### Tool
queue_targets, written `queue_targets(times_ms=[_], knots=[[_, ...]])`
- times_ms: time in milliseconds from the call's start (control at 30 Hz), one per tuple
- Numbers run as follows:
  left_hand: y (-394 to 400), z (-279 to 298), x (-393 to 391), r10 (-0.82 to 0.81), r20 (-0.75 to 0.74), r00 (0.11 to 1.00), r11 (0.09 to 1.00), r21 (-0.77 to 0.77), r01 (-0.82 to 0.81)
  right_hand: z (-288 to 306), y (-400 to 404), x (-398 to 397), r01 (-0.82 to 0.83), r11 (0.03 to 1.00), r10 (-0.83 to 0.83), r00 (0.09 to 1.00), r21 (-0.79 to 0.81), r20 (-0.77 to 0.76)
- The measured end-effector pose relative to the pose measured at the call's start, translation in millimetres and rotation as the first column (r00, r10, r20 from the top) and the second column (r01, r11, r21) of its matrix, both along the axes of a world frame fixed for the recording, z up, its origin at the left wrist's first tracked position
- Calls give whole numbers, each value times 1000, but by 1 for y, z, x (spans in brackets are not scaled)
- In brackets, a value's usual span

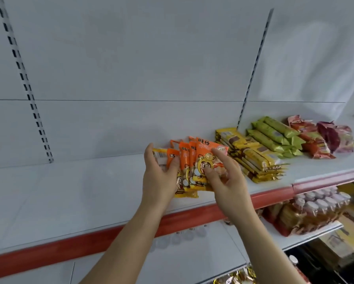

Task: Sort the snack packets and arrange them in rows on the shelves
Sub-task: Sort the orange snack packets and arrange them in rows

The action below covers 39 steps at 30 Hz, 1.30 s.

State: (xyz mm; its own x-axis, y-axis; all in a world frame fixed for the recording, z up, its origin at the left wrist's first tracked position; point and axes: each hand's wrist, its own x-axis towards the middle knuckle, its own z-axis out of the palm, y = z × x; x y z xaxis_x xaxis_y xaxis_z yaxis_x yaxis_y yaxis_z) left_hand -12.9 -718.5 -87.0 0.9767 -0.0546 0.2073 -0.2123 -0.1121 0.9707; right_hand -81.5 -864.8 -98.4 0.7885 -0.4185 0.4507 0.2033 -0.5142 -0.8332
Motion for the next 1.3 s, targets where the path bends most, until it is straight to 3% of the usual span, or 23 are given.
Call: queue_targets(times_ms=[233, 433, 567, 633, 700, 767, 833, 900, 1000, 1100, 1167, 1300], knots=[[-61, 1, 5, 12, 7, 1000, 1000, 24, -12, 1, -74, 11, 36, 998, -37, 999, -41, -18], [-79, 26, 36, 113, 58, 992, 993, 30, -115, 28, -83, 51, 16, 999, -15, 1000, -32, 10], [-91, 46, 83, 163, 30, 986, 985, 58, -165, 55, -90, 96, 20, 991, -23, 999, -134, -25], [-97, 47, 106, 145, -17, 989, 978, 152, -141, 56, -98, 119, 19, 984, -33, 996, -176, -81], [-101, 41, 123, 105, -35, 994, 934, 346, -86, 44, -107, 141, 15, 961, -80, 970, -275, -229], [-100, 26, 132, 115, -28, 993, 847, 525, -84, 26, -112, 154, -5, 865, -224, 891, -502, -395], [-95, 11, 140, 139, -18, 990, 809, 579, -103, 13, -115, 158, 12, 735, -345, 867, -678, -360], [-90, 7, 145, 115, -77, 990, 866, 496, -62, 13, -115, 158, 0, 681, -311, 905, -732, -289], [-87, 9, 144, 18, -100, 995, 924, 381, 22, 17, -113, 162, -130, 750, -159, 916, -649, -368], [-87, 2, 143, -28, -42, 999, 838, 544, 46, 5, -110, 168, -205, 666, -145, 907, -717, -394], [-86, -2, 147, 24, -39, 999, 755, 655, 7, 6, -108, 167, -225, 645, -197, 874, -730, -444], [-78, 2, 146, 101, -20, 995, 706, 706, -57, 20, -104, 157, -186, 647, -234, 875, -740, -424]])
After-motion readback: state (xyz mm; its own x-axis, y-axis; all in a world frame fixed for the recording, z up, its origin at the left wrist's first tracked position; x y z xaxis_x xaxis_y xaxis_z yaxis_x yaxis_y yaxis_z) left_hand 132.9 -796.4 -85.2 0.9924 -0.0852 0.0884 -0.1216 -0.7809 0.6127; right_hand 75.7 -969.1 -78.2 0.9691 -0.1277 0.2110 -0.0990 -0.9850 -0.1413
